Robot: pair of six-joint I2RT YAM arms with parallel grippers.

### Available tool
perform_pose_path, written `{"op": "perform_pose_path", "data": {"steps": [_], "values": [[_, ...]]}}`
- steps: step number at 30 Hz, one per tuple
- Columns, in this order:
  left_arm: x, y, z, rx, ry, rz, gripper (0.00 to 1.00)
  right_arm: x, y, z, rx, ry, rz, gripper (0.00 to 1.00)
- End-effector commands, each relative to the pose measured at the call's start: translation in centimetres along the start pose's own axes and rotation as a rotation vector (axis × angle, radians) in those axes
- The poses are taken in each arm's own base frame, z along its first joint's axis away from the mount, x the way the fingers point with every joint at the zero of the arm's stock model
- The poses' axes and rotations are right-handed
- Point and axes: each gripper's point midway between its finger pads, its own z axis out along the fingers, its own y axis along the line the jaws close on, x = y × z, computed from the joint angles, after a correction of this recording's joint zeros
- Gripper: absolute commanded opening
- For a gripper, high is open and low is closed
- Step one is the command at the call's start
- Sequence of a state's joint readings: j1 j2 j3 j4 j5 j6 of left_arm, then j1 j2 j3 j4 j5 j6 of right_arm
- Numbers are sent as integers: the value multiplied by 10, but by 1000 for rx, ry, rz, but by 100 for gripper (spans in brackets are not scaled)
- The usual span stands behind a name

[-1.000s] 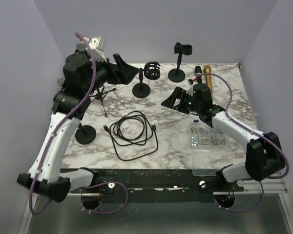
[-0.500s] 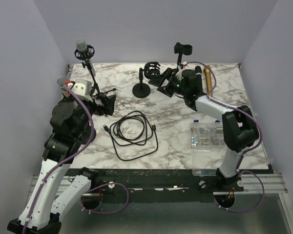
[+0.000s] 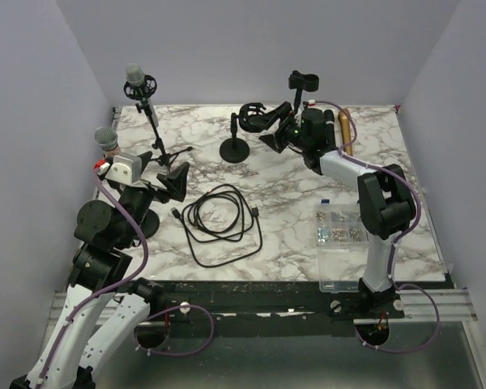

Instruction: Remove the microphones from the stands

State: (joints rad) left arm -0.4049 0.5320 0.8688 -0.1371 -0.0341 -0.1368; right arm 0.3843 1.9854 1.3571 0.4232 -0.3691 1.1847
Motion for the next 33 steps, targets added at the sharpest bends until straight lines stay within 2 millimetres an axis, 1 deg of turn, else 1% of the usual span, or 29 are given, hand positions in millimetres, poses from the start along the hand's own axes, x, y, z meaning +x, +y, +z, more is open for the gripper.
{"op": "perform_pose_path", "data": {"steps": [1, 4, 9, 11, 15, 21, 23, 30, 33], "values": [[-6, 0, -1, -6, -38, 12, 98, -20, 2, 11, -20, -47, 41, 100], [-4, -1, 0, -1, -34, 11, 98, -21, 6, 17, -52, -31, 41, 100], [-2, -1, 1, -4, -28, 10, 98, -23, 4, 27, -61, -27, 59, 98], [-1, -1, 1, -3, -25, 10, 98, -21, 4, 30, -72, -13, 72, 94], [1, -2, 2, 1, -21, 6, 98, -21, 5, 33, -95, -8, 82, 81], [3, -2, 3, 2, -14, 3, 98, -14, 11, 35, -143, 17, 98, 74], [3, -2, 4, 0, -12, 4, 98, -15, 13, 35, -155, 15, 98, 71], [4, -1, 4, -2, -9, 2, 98, -24, 24, 38, -191, -22, 95, 55], [4, -1, 4, -2, -9, 3, 98, -34, 26, 40, -193, -67, 96, 53]]}}
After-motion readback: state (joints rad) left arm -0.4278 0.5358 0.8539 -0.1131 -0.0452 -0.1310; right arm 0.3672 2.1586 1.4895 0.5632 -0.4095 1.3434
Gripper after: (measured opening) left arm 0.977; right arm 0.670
